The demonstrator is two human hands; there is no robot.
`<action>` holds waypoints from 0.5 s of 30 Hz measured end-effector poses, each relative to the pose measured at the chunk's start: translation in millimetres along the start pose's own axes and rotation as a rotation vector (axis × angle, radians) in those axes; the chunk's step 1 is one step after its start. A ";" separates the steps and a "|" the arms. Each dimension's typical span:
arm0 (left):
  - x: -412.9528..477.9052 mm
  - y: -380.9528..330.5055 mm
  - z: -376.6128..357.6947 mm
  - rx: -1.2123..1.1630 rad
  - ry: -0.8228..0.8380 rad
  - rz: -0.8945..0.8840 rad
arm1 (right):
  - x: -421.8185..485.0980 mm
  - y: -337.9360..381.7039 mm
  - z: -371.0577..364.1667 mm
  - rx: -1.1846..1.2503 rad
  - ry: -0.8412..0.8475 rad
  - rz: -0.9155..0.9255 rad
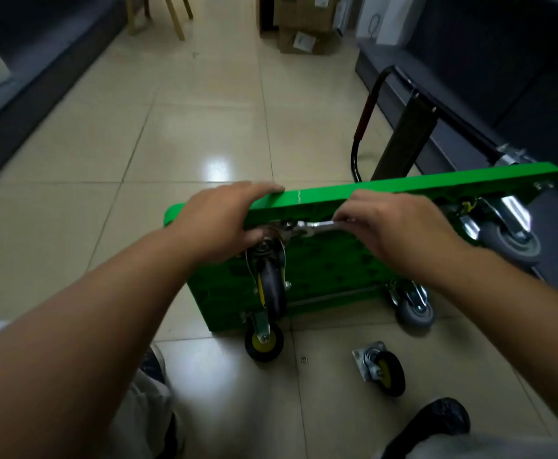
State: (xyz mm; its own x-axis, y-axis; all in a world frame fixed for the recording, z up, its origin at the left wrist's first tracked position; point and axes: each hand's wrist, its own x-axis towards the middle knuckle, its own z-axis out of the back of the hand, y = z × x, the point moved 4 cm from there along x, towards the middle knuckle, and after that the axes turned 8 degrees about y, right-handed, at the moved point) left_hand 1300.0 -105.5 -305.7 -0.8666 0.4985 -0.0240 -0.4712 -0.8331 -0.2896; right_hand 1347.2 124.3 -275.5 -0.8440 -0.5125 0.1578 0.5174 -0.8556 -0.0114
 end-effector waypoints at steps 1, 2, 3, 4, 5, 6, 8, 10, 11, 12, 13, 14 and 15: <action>3.1 0.2 -0.1 0.008 0.013 -0.011 | 4.9 -0.1 1.0 -0.013 -0.007 0.002; 5.6 0.2 0.6 0.014 0.032 -0.019 | 9.0 0.1 1.7 -0.021 -0.018 0.006; 7.5 0.6 1.5 0.018 0.047 -0.024 | 12.8 0.5 1.3 -0.030 -0.023 0.011; 8.4 1.9 2.4 0.016 0.056 -0.026 | 16.2 1.0 -0.2 -0.038 -0.022 0.020; 8.7 2.9 2.8 0.009 0.059 -0.027 | 18.7 1.6 -1.7 -0.039 -0.016 0.026; 8.8 3.6 2.9 -0.002 0.058 -0.028 | 20.6 0.6 -3.1 -0.033 -0.012 0.027; 9.7 3.3 1.4 -0.012 0.055 -0.034 | 21.5 -4.8 -5.2 -0.004 -0.008 0.018; 10.3 3.5 0.1 -0.008 0.047 -0.036 | 19.7 -9.6 -7.6 0.017 -0.012 0.027; 10.3 3.8 -0.1 -0.006 0.042 -0.035 | 18.4 -11.1 -8.4 0.023 -0.020 0.028; 9.9 4.1 -0.7 -0.005 0.038 -0.034 | 17.1 -12.1 -9.2 0.027 -0.030 0.025; 9.2 4.3 -1.1 -0.005 0.036 -0.032 | 16.1 -12.3 -9.8 0.027 -0.042 0.021; 8.8 4.0 -1.6 -0.005 0.034 -0.030 | 15.4 -12.2 -10.3 0.029 -0.053 0.019; 8.5 3.4 -2.1 -0.004 0.033 -0.030 | 14.8 -11.9 -10.9 0.033 -0.060 0.017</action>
State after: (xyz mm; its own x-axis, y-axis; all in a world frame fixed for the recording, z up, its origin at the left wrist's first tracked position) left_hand 1291.4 -103.6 -308.8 -0.8460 0.5311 -0.0470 -0.4962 -0.8166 -0.2947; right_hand 1327.1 126.2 -283.8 -0.8253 -0.5213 0.2171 0.5372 -0.8433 0.0176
